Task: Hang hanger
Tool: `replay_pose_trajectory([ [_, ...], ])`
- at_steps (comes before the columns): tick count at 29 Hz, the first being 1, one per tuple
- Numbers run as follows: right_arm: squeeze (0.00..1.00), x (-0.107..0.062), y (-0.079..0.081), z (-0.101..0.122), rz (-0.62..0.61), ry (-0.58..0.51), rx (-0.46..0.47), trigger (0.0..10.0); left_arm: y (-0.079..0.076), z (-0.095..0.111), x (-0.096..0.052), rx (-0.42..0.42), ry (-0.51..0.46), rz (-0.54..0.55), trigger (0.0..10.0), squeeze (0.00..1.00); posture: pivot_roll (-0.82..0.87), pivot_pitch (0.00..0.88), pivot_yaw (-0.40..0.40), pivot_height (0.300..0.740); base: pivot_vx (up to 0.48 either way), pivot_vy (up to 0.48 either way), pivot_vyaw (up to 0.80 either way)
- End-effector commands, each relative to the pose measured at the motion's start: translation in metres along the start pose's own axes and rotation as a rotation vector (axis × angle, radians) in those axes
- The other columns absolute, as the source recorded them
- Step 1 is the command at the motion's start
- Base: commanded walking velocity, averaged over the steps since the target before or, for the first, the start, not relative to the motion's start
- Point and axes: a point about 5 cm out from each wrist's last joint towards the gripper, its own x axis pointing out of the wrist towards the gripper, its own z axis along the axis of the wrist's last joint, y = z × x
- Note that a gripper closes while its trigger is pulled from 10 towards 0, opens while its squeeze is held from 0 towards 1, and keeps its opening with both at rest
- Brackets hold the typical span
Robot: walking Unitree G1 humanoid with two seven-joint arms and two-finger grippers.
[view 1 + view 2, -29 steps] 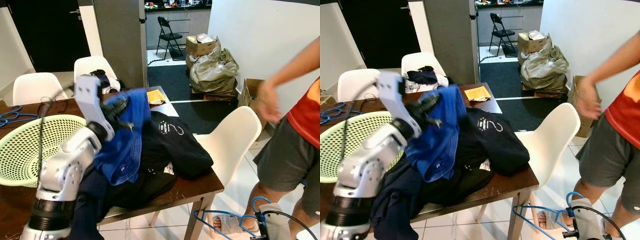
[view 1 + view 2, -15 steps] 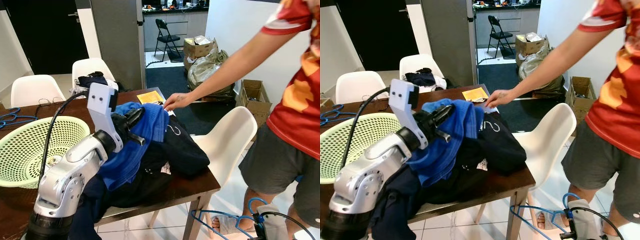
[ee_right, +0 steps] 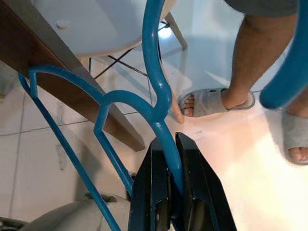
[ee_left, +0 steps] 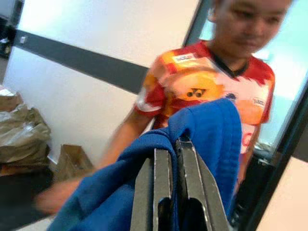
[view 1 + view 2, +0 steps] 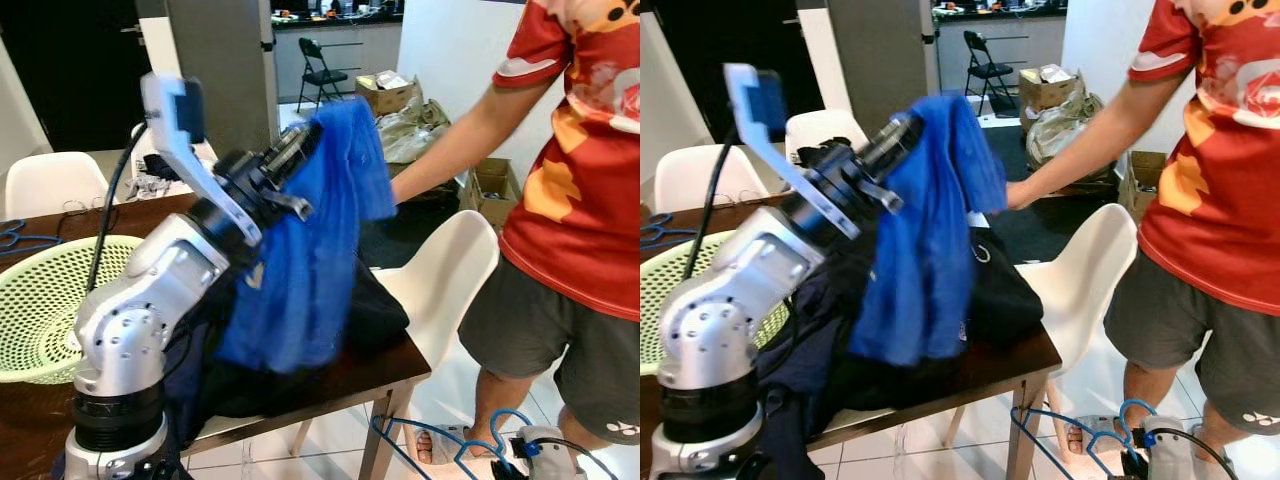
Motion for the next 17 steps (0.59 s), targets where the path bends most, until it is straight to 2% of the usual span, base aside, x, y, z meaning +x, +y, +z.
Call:
replay_pose_trajectory([
  [1,0.0,0.007,0.0,0.022,-0.009,-0.126,0.09,10.0,0.031,-0.018,-0.022,0.044,0.119,0.177,0.0,0.0,-0.02,0.0,0.002,0.74,0.0,0.0,0.0],
  [3,0.0,0.007,0.0,0.022,-0.009,-0.126,0.09,10.0,0.031,-0.018,-0.022,0.044,0.119,0.177,0.0,0.0,-0.02,0.0,0.002,0.74,0.0,0.0,0.0],
  [5,0.0,0.006,0.0,0.022,0.001,-0.128,0.099,10.0,0.06,-0.042,-0.062,0.193,0.323,0.352,0.0,0.0,-0.02,0.0,-0.003,0.74,0.0,0.0,0.0],
  [6,0.0,0.006,0.0,0.023,0.006,-0.129,0.099,10.0,0.071,-0.044,-0.079,0.264,0.391,0.416,0.0,0.0,-0.02,0.0,-0.006,0.74,0.0,0.0,0.0],
  [8,0.0,0.006,0.0,0.023,0.006,-0.129,0.099,10.0,0.071,-0.044,-0.079,0.264,0.391,0.416,0.0,0.0,-0.02,0.0,-0.006,0.74,0.0,0.0,0.0],
  [9,0.0,0.006,-0.001,0.023,0.01,-0.129,0.101,10.0,0.082,-0.043,-0.094,0.341,0.45,0.482,0.0,0.0,-0.01,0.0,-0.007,0.74,0.0,0.0,0.0],
  [10,0.0,0.006,-0.001,0.023,0.01,-0.129,0.101,10.0,0.082,-0.043,-0.094,0.341,0.45,0.482,0.0,0.0,-0.01,0.0,-0.007,0.74,0.0,0.0,0.0],
  [11,0.0,0.005,-0.001,0.023,0.015,-0.129,0.102,10.0,0.091,-0.038,-0.104,0.435,0.489,0.538,0.0,0.0,-0.01,0.0,-0.01,0.74,0.0,0.0,0.0],
  [12,0.0,0.005,-0.001,0.023,0.015,-0.129,0.102,10.0,0.091,-0.038,-0.104,0.435,0.489,0.538,0.0,0.0,-0.01,0.0,-0.01,0.74,0.0,0.0,0.0],
  [14,0.0,0.005,-0.002,0.023,0.021,-0.131,0.106,10.0,0.107,-0.021,-0.114,0.591,0.485,0.66,0.0,0.0,-0.01,0.0,-0.011,0.74,0.0,0.0,0.0],
  [15,0.0,0.005,-0.002,0.023,0.023,-0.131,0.108,10.0,0.111,-0.015,-0.116,0.644,0.479,0.693,0.0,0.0,-0.01,0.0,-0.009,0.74,0.0,0.0,0.0],
  [16,0.0,0.005,-0.002,0.023,0.023,-0.131,0.108,10.0,0.111,-0.015,-0.116,0.644,0.479,0.693,0.0,0.0,-0.01,0.0,-0.009,0.74,0.0,0.0,0.0],
  [17,0.0,0.005,-0.002,0.023,0.024,-0.132,0.109,10.0,0.115,-0.012,-0.118,0.687,0.493,0.725,0.0,0.0,-0.01,0.0,-0.009,0.74,0.0,0.0,0.0],
])
